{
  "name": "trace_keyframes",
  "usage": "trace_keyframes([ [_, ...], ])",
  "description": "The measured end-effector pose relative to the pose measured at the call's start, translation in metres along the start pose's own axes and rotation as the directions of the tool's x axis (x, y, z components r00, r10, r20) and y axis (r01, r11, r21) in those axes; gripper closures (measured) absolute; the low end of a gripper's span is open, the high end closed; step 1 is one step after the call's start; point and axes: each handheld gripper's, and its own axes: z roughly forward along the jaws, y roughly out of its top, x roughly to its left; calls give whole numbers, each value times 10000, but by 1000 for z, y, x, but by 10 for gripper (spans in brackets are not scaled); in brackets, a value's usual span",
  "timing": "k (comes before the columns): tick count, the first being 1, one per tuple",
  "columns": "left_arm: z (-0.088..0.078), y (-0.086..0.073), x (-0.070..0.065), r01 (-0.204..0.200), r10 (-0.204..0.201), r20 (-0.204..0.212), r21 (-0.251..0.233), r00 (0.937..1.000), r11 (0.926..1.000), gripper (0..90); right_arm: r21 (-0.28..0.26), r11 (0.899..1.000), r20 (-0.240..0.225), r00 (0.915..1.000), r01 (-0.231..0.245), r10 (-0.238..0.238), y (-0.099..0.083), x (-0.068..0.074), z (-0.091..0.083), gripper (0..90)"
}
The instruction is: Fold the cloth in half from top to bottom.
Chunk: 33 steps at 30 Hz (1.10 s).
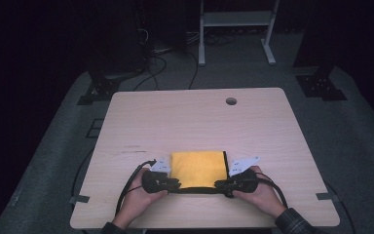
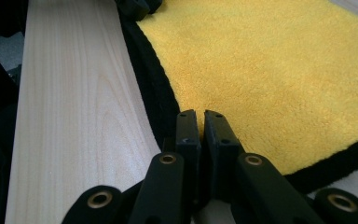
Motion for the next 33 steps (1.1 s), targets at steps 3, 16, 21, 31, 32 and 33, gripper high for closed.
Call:
trace_keyframes([
  [3, -5, 1, -1, -86, 85, -80, -75, 9999, 9999, 730, -34, 10000, 81, 9999, -63, 63, 2, 0, -2, 775],
  [16, -29, 0, 15, 203, -327, -1393, -893, 9897, 9958, 269, -1312, 9886, 1775, 9793, -743, 971, -1, -22, -39, 342],
  [21, -38, -9, 22, 419, -575, -1748, -919, 9829, 9949, 165, -1435, 9848, 2286, 9650, -974, 1288, -14, -27, -55, 290],
  [31, -56, -41, 35, 993, -1180, -2414, -884, 9632, 9911, 78, -1569, 9761, 3244, 9256, -1504, 1948, -48, -34, -88, 227],
  [32, -58, -45, 35, 1014, -1201, -2519, -862, 9603, 9911, 78, -1611, 9743, 3342, 9202, -1572, 2037, -51, -34, -92, 222],
  [33, -60, -48, 36, 1063, -1245, -2621, -826, 9570, 9909, 77, -1666, 9722, 3432, 9146, -1648, 2138, -55, -35, -96, 220],
])
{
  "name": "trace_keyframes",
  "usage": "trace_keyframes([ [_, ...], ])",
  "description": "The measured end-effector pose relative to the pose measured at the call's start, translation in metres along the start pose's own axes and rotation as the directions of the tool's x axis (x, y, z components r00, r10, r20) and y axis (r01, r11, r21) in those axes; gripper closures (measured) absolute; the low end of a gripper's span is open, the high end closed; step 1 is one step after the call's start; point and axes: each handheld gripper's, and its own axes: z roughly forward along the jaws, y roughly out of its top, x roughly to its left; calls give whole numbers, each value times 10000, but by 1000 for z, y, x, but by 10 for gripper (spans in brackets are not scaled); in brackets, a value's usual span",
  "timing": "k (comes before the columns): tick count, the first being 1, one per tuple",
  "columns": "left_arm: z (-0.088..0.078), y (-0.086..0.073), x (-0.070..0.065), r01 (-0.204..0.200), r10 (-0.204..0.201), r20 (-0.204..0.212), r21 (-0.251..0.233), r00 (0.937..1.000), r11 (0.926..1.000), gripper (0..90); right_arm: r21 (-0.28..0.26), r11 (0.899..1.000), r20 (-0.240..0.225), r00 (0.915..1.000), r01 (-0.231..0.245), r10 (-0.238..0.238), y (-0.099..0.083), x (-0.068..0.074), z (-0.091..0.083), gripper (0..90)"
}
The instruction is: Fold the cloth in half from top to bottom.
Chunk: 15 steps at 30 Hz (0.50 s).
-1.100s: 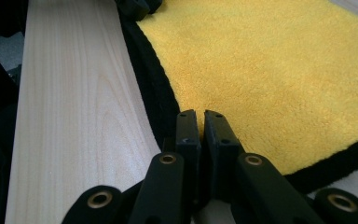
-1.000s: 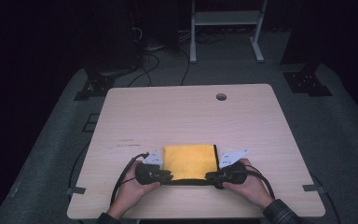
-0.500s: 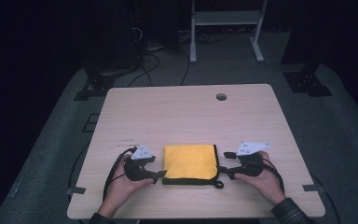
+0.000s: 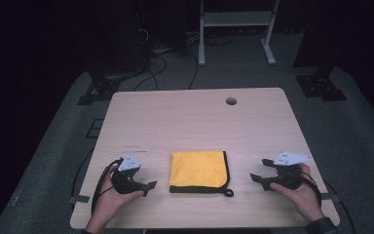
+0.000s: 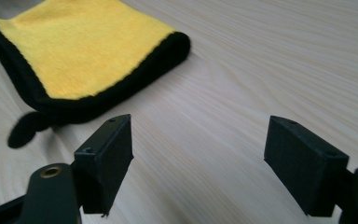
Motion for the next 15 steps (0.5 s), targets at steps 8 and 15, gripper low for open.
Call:
trace_keyframes([
  [8, -2, -26, 5, 24, 8, -605, 524, 9982, 9986, 77, 590, 9962, 828, 9948, -641, 591, -26, -20, -19, 198],
  [15, -3, -37, 11, -19, 46, -569, 475, 9984, 9989, 33, 1066, 9904, 1175, 9902, -882, 755, -42, -27, -24, 192],
])
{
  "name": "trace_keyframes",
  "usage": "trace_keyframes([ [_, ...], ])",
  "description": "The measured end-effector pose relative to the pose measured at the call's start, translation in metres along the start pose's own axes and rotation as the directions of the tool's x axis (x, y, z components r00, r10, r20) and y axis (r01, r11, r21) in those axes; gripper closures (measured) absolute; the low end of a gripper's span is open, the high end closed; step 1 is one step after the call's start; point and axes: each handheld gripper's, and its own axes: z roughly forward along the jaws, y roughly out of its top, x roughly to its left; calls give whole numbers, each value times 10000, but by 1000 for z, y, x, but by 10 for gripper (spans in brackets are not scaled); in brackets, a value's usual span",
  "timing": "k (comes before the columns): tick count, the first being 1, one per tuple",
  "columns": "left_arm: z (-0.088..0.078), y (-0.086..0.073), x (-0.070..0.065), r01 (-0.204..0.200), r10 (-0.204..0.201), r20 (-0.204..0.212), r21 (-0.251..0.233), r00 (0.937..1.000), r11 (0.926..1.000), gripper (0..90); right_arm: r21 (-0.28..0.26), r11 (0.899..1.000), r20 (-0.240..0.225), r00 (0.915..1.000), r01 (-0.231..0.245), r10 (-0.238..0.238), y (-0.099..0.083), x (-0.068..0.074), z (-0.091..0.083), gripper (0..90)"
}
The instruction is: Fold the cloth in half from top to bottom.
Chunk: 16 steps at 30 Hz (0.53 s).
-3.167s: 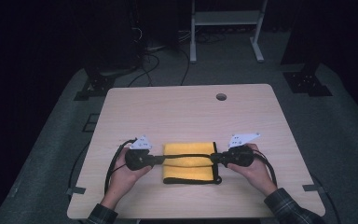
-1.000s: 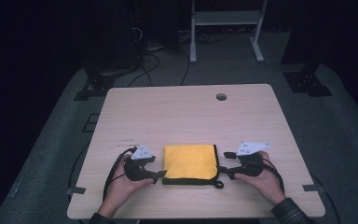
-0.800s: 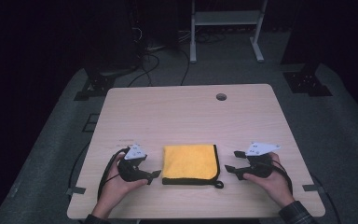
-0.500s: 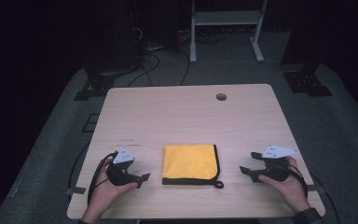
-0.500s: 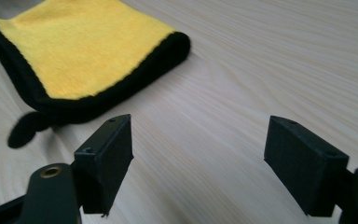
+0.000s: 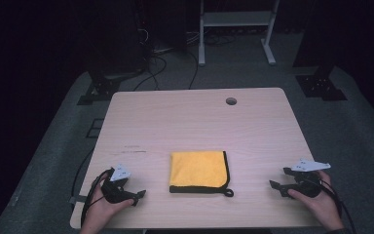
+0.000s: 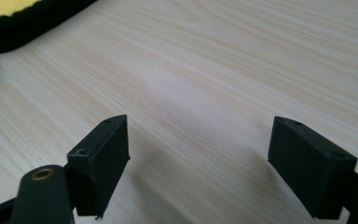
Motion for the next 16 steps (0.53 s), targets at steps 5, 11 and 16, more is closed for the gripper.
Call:
trace_keyframes([
  [5, -1, -6, 3, -35, 37, 50, -302, 10000, 9995, 12, 41, 9999, 122, 9999, 94, -94, -6, -1, -1, 173],
  [11, -1, -9, 4, -88, 92, 83, -468, 9999, 9989, 0, 85, 9999, 409, 9991, 80, -84, -10, -2, -4, 135],
  [16, -1, -9, 4, -89, 93, 83, -470, 9999, 9989, 0, 134, 9998, 504, 9986, 170, -177, -11, -1, -4, 130],
])
